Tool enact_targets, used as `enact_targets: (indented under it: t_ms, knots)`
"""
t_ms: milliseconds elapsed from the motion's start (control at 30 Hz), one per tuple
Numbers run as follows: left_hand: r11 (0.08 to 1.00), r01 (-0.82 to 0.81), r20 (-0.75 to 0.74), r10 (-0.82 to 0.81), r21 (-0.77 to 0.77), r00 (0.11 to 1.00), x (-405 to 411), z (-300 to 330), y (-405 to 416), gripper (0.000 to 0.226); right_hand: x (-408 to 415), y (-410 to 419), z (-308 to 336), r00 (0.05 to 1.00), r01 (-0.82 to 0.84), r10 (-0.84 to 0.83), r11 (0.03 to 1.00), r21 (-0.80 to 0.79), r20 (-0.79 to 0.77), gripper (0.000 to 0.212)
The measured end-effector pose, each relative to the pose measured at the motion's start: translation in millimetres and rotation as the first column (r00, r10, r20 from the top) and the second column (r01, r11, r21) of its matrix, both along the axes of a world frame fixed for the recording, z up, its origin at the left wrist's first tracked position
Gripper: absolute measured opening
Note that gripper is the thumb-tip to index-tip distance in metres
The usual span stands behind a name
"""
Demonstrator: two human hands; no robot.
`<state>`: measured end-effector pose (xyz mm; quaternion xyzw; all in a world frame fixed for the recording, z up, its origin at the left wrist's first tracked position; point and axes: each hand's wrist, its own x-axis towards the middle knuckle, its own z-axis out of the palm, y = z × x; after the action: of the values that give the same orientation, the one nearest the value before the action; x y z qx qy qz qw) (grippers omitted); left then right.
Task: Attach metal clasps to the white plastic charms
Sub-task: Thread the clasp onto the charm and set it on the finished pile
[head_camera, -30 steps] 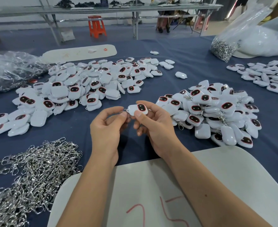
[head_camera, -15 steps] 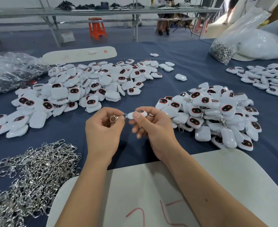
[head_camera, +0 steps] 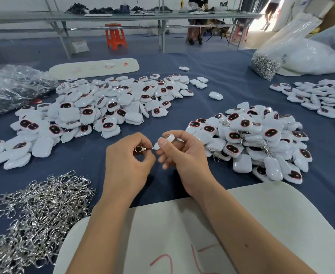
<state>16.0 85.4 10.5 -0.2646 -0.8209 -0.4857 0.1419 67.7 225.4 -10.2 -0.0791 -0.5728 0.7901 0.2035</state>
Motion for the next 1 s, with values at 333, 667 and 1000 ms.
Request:
enact_targets:
  t_ms: [333,667,1000]
  knots:
    - [0.988,-0.019,0.192,-0.011,0.153,0.981,-3.5,-6.8,-2.9,0.019,-2.8,-0.8,-1.7,0.999,0.046,-0.046,0.999,0.009,-0.029,0.02]
    - [0.96,-0.111,0.338,0.018,0.258,0.941,-3.0,-14.5,4.4,0.018,-4.2,1.6,-0.3,0.891,0.453,-0.452,0.891,-0.016,0.028,0.023]
    - [0.947,-0.192,0.386,0.081,0.257,0.919,-7.9,-14.6,0.0,0.015,-0.5,-0.5,-0.8,0.764,0.618,-0.638,0.678,0.398,-0.097,0.044]
